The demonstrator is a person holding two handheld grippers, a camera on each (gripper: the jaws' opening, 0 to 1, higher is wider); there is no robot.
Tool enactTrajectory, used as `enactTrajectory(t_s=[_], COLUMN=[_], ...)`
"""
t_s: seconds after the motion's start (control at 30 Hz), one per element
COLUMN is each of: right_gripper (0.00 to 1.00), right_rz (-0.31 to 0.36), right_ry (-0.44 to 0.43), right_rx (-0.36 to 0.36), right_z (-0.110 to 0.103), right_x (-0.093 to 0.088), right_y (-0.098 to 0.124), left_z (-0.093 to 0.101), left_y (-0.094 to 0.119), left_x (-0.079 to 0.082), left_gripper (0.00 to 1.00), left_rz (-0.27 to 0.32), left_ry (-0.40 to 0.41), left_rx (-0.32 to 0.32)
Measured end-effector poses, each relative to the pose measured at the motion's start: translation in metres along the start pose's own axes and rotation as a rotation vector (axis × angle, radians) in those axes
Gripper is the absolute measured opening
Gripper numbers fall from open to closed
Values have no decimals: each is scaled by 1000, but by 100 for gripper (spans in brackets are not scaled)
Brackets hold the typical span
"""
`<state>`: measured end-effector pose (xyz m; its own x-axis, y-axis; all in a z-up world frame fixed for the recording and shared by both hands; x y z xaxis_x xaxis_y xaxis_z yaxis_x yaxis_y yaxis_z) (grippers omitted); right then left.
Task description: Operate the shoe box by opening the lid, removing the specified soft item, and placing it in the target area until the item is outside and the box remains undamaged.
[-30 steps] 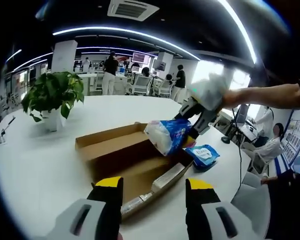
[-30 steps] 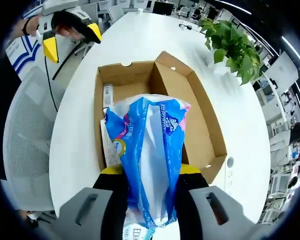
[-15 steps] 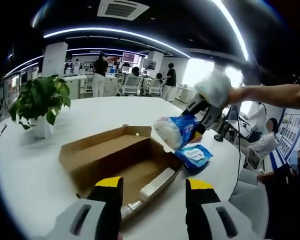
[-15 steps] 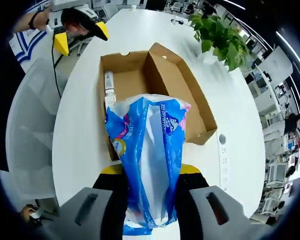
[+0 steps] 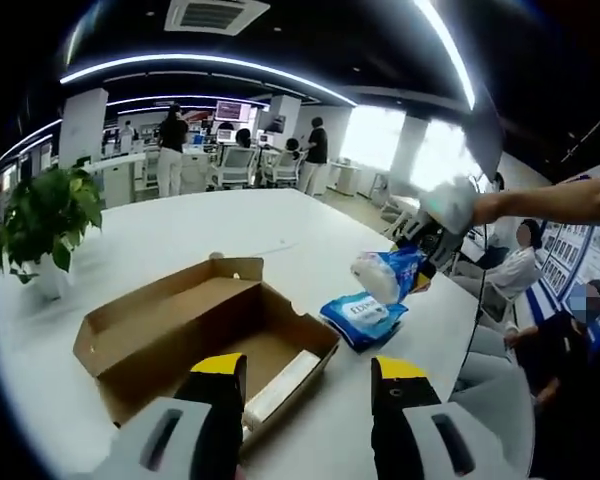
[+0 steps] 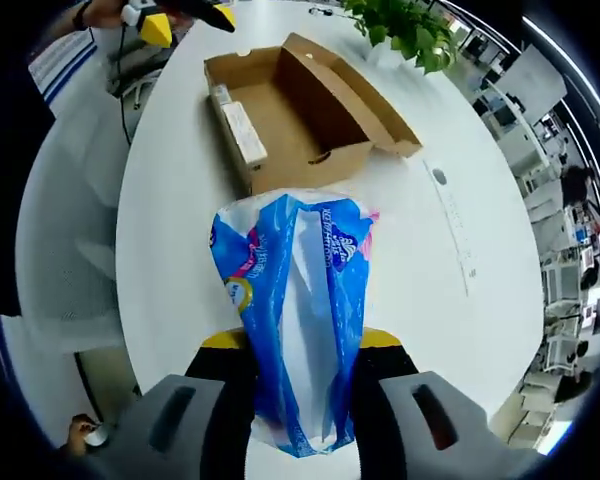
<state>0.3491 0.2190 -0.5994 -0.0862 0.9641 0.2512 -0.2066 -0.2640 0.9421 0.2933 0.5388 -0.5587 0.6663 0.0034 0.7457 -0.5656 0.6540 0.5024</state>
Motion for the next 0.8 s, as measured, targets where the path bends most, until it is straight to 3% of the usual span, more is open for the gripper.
enactTrajectory(t_s=[0.2,0.53,0.8], right_gripper=[33,33,33], right_rz=[-30,-52,-119], right_ry=[-61,-104,-36], right_rx=[5,23,56], right_z=[-23,-38,-35], right_x=[-47,-104,-139], right_y=[7,4,0], left_z=[17,34,36], left_y=[-19,-37,-39], left_x=[1,-5,-8], left_gripper=[51,51,51], left_rz=[-22,-54,-57], left_ry=[-24,-41,-30], left_rx=[-25,-35,-7])
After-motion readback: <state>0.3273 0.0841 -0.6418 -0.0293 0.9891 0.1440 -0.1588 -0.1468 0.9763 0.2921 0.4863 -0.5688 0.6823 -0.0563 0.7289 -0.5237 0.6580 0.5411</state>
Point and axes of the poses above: the point that each gripper's makers call its tool centre point, and the gripper's own axes: y roughly backward along the fingers, z roughly to its right, x roughly out of its top, the point moved 7 cm from there along y, roughly backward along the fingers, and after that the axes turned 15 degrees about y, right-handed, at the moved point
